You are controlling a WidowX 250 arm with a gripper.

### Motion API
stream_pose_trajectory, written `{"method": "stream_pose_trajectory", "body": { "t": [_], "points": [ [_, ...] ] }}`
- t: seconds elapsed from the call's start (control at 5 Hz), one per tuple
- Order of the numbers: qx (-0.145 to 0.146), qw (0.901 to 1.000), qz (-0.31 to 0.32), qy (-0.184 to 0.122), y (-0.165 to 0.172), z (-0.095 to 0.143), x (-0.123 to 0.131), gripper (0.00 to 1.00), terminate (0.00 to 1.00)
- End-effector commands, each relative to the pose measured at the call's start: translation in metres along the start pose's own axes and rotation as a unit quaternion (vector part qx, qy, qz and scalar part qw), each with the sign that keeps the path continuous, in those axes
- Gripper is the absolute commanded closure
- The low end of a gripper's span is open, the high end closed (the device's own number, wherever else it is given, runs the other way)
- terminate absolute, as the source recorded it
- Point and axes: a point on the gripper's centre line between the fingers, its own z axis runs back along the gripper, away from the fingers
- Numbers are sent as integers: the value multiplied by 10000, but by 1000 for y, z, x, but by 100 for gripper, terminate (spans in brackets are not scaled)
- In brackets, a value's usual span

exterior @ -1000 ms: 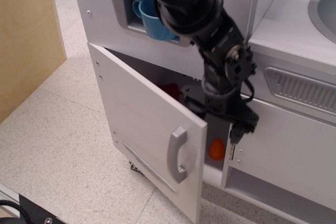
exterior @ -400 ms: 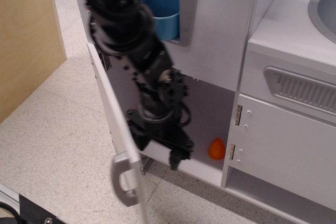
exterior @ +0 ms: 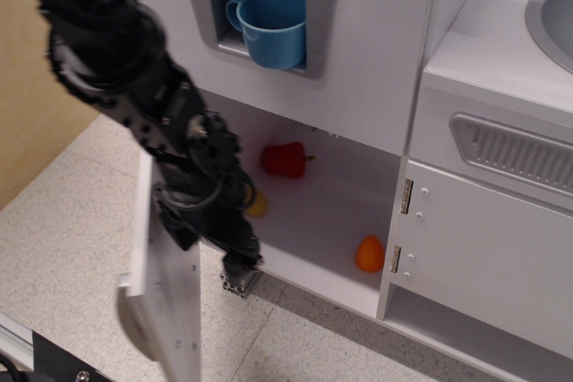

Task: Open low fridge

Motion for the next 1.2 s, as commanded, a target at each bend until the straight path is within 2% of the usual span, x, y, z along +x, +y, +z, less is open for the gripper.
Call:
{"method": "stream_pose_trajectory", "body": {
  "t": [0.0, 0.4, 0.8, 1.0],
  "points": [
    [228, 9993, -146, -254, 48, 8, -7, 0, 0],
    [410, 9988, -86, -243, 78, 5, -14, 0, 0],
    [410, 9988, -86, -243, 78, 5, -14, 0, 0],
    [410, 9988, -86, -243, 78, 5, -14, 0, 100]
  ]
}}
